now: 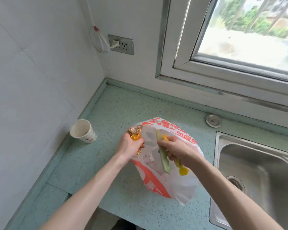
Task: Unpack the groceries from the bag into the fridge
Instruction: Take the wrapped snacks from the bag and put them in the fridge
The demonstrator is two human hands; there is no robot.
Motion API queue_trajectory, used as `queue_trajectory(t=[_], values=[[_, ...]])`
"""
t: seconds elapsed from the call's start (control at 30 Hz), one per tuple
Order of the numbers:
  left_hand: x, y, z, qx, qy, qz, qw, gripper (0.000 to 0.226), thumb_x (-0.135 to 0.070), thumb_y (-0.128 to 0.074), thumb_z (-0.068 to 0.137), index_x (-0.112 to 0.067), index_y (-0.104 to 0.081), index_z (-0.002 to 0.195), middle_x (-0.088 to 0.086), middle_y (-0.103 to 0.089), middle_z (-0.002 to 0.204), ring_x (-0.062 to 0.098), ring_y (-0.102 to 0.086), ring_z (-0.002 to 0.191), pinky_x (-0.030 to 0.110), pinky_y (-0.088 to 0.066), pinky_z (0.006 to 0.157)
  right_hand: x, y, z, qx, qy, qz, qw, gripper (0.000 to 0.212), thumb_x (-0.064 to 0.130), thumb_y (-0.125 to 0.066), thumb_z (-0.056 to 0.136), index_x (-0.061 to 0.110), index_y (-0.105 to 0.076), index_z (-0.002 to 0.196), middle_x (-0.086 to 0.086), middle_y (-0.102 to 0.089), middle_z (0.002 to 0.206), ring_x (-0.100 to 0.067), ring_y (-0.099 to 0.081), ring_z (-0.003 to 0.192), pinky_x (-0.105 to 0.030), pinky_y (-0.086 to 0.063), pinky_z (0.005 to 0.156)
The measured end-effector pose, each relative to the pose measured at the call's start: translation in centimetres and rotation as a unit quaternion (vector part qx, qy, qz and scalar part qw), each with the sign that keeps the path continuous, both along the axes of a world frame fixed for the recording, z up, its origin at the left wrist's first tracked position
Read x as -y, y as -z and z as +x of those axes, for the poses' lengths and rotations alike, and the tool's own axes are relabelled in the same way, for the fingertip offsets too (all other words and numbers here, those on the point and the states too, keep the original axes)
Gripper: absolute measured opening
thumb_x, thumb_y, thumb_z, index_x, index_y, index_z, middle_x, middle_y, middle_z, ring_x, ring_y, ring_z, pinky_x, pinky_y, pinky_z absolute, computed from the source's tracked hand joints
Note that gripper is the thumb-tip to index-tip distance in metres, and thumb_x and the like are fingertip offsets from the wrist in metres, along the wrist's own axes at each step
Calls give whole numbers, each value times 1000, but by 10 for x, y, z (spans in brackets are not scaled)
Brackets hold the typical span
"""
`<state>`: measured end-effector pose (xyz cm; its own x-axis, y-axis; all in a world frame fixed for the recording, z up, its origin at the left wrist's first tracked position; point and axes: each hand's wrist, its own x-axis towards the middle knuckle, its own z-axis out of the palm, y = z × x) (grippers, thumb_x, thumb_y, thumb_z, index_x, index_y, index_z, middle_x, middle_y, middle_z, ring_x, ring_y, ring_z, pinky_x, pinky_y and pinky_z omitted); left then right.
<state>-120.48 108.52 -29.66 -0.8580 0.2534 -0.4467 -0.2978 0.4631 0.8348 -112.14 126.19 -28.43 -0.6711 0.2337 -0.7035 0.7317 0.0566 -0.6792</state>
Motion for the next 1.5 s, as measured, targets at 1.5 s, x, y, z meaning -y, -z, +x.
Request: queue_trajectory(t=[1.5], values=[[-77,-142,347,281,470,196,813,52,-14,-83,79,1,-61,124,18,-77,103,27,-78,86,40,-63,67,101,-141,447,-213,648,178,710,27,37,-69,97,15,-61,85,-5,-69,71,-14,-59,60,-25,-44,49]])
